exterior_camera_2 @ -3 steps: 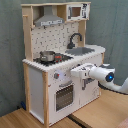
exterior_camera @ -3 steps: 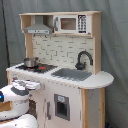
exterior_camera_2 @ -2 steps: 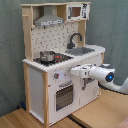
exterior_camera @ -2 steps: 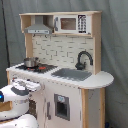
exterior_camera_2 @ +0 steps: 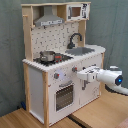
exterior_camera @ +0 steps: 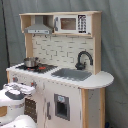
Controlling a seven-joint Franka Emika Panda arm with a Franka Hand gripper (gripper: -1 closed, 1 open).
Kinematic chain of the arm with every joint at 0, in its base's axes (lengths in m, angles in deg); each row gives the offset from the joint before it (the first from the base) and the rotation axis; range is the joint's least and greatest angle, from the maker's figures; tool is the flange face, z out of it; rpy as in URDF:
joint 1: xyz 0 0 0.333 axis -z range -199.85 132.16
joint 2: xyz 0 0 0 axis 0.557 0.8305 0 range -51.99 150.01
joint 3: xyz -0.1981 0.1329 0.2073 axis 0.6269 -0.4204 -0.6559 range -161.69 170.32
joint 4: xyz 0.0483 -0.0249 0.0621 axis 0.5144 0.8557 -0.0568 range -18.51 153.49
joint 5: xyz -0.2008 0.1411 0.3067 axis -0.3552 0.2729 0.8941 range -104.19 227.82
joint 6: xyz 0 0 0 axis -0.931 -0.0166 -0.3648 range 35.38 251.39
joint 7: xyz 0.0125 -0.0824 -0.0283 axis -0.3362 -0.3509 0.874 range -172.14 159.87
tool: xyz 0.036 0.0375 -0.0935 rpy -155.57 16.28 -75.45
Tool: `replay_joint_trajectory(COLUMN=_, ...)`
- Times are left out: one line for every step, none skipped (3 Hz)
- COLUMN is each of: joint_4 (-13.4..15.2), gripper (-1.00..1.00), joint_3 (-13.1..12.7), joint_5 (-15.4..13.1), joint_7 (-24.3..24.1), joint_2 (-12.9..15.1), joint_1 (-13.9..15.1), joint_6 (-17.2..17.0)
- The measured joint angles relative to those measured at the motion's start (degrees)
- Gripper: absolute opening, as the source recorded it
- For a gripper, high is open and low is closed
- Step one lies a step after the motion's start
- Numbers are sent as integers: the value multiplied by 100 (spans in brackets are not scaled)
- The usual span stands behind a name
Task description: Play with the kitchen
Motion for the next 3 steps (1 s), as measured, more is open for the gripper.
replay_joint_trajectory(joint_4=187, gripper=100, joint_3=-74, joint_5=3, joint_7=-125, joint_2=-1, joint_1=-498, joint_6=-276)
replay_joint_trajectory(joint_4=415, gripper=100, joint_3=-105, joint_5=3, joint_7=-135, joint_2=0, joint_1=-963, joint_6=-540)
replay_joint_trajectory(joint_4=529, gripper=100, joint_3=-135, joint_5=3, joint_7=-136, joint_2=-1, joint_1=-1445, joint_6=-906)
